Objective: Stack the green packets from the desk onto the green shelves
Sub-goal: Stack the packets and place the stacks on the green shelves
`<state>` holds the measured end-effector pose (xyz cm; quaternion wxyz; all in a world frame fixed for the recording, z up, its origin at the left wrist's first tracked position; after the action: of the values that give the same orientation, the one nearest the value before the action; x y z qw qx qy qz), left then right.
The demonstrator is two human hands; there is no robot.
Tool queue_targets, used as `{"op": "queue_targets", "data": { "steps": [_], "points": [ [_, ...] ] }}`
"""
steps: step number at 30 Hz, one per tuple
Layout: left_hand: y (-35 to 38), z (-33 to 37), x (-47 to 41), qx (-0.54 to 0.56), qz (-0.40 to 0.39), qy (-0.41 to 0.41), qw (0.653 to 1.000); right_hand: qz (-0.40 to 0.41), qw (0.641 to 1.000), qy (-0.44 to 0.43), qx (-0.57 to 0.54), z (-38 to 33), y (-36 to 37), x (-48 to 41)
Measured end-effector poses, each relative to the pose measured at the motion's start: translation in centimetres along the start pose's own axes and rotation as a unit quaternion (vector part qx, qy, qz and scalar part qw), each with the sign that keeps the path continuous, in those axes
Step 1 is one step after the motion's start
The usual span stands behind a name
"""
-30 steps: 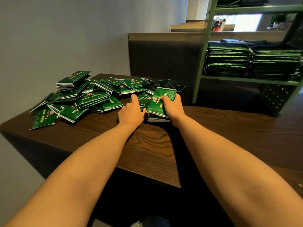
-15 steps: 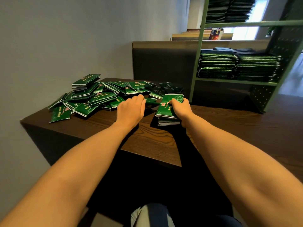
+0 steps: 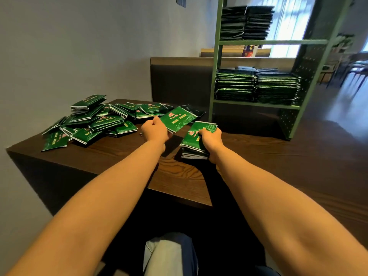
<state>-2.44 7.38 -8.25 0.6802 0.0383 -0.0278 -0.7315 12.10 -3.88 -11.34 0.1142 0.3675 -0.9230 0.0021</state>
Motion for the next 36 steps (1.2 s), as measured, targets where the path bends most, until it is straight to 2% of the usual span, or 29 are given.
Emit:
{"op": "queue_targets", "data": {
  "steps": [2, 7, 10, 13, 18, 23, 26, 28, 32, 36],
  "points": [
    [0.6, -0.4, 0.4, -0.019, -0.034, -0.015, 0.999, -0.001, 1.000, -0.013, -0.004, 0.2, 0.5, -0.3],
    [1.4, -0.5, 2.8, -0.193, -0.120, 0.143, 0.963, 0.012, 0.998, -0.006, -0.068, 1.6, 0.4, -3.9],
    [1.1, -0.1, 4.0, -0.246, -0.159, 0.214, 0.932, 0.009, 0.999, -0.007, -0.035, 0.1, 0.5, 0.3],
    [0.3, 0.3, 4.4, -0.272, -0.180, 0.245, 0.913, 0.008, 0.999, -0.035, -0.018, -0.1, 0.4, 0.3],
    [-1.3, -0.8, 1.3, -0.366, -0.132, 0.214, 0.896, 0.018, 0.998, -0.054, -0.015, -0.7, 1.1, -1.6],
    [-1.0, -3.3, -4.6, -0.497, -0.114, 0.176, 0.842, 0.015, 0.996, -0.083, -0.009, 0.0, 2.0, -3.9],
    [-0.7, -5.3, -6.5, -0.559, -0.132, 0.121, 0.810, 0.015, 0.996, -0.086, -0.012, 0.7, 1.6, -4.8],
    [-0.5, -5.9, -6.9, -0.589, -0.139, 0.118, 0.788, 0.010, 0.996, -0.084, -0.010, 0.9, 1.3, -5.2],
    [-0.5, -5.4, -6.9, -0.546, -0.108, 0.163, 0.815, -0.002, 0.996, -0.084, 0.000, 0.8, 1.3, -5.3],
    [-0.7, -5.1, -6.4, -0.522, -0.105, 0.168, 0.829, 0.004, 0.996, -0.088, 0.000, 1.1, 1.2, -5.1]
  ]
}}
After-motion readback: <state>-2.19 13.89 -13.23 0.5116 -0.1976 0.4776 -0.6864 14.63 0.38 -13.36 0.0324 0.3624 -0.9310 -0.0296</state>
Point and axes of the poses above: each hand's wrist, its own x-axis away from the middle knuckle, its own y-axis out of the palm, z = x × y, the point moved 4 cm from there along -x, towards the middle knuckle, and after that the axes turned 2 degrees about -z, right-handed, at the moved point
